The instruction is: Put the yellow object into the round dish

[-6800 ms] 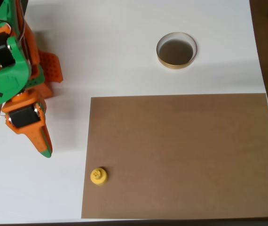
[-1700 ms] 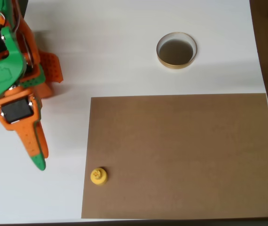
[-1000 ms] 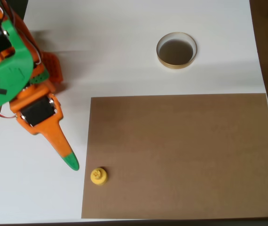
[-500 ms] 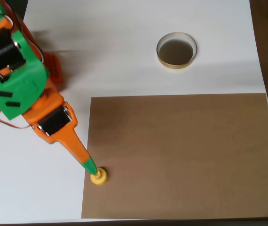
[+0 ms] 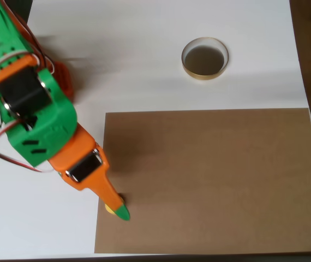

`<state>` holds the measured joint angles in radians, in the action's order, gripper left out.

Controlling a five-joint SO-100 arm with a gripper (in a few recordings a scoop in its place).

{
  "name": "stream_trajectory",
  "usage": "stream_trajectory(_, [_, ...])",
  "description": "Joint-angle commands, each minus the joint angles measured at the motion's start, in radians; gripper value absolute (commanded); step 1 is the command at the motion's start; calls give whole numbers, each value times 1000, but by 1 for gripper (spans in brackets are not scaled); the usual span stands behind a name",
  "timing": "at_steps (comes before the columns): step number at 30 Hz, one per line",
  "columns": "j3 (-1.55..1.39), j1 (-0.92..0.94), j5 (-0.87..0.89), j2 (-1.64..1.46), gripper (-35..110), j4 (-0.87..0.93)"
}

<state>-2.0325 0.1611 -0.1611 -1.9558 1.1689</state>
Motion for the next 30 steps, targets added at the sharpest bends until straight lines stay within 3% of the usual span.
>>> stream_trajectory(1, [121, 3, 5, 74, 39, 34])
stream_trajectory(12, [267, 6, 34, 311, 37, 95])
stream_trajectory(30, [225, 0, 25, 411, 30, 37])
